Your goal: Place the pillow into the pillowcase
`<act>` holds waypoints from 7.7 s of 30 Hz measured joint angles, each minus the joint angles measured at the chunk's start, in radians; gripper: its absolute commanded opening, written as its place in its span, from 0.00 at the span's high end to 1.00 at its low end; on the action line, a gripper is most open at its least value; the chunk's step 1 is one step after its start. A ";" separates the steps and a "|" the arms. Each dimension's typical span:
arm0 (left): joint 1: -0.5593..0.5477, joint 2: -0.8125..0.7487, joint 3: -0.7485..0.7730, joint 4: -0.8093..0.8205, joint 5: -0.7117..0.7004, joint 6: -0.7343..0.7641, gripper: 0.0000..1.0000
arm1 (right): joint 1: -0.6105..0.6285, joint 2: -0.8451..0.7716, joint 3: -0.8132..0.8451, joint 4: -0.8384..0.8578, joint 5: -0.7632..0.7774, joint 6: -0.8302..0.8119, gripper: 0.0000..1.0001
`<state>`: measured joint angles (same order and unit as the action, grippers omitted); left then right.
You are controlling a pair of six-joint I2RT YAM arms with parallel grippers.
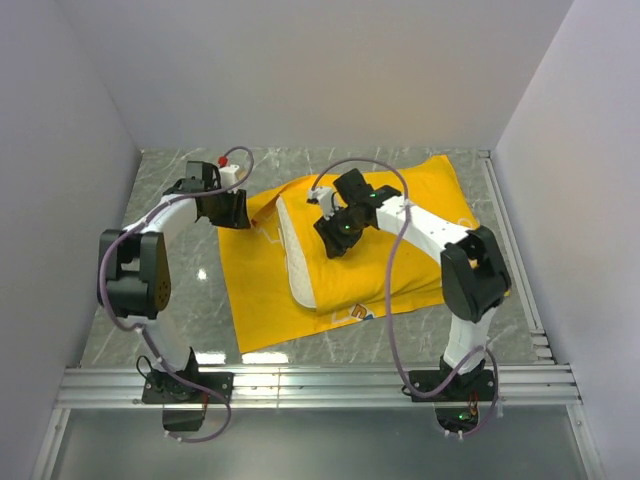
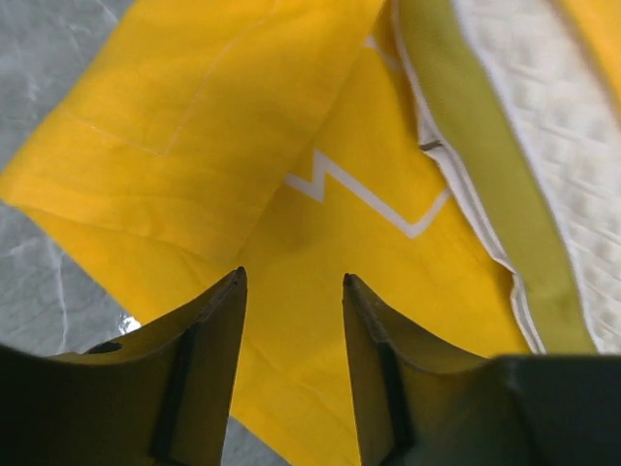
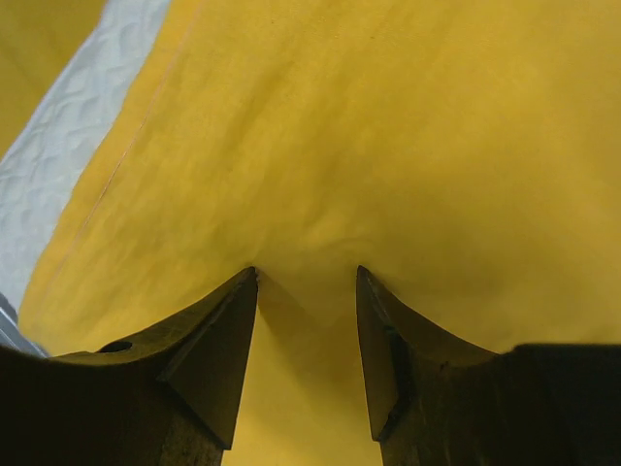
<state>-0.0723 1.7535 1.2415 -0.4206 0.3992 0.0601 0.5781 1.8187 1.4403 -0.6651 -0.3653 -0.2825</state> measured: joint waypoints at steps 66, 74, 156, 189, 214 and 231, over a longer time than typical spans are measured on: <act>0.274 -0.752 -0.499 0.310 -0.062 -0.399 0.01 | 0.395 0.425 0.432 -0.099 0.846 0.498 0.21; 0.274 -0.757 -0.531 0.284 -0.027 -0.397 0.07 | 0.351 0.472 0.462 -0.119 0.776 0.455 1.00; -0.220 -0.434 -0.562 0.285 -0.256 -0.551 1.00 | -0.046 0.066 -0.169 0.638 -0.459 0.952 1.00; -0.364 -0.056 -0.358 0.362 -0.435 -0.576 0.83 | -0.042 0.142 -0.276 0.856 -0.533 1.135 1.00; 0.000 -0.264 -0.152 0.013 -0.018 -0.408 1.00 | 0.076 0.223 -0.015 0.305 -0.435 0.436 1.00; -0.088 -0.567 -0.220 -0.134 0.198 -0.227 1.00 | 0.069 0.415 0.288 0.006 -0.467 0.426 1.00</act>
<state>-0.1604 1.1866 1.0210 -0.5549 0.5972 -0.1669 0.6476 2.2333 1.7283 -0.6594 -0.8326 0.1432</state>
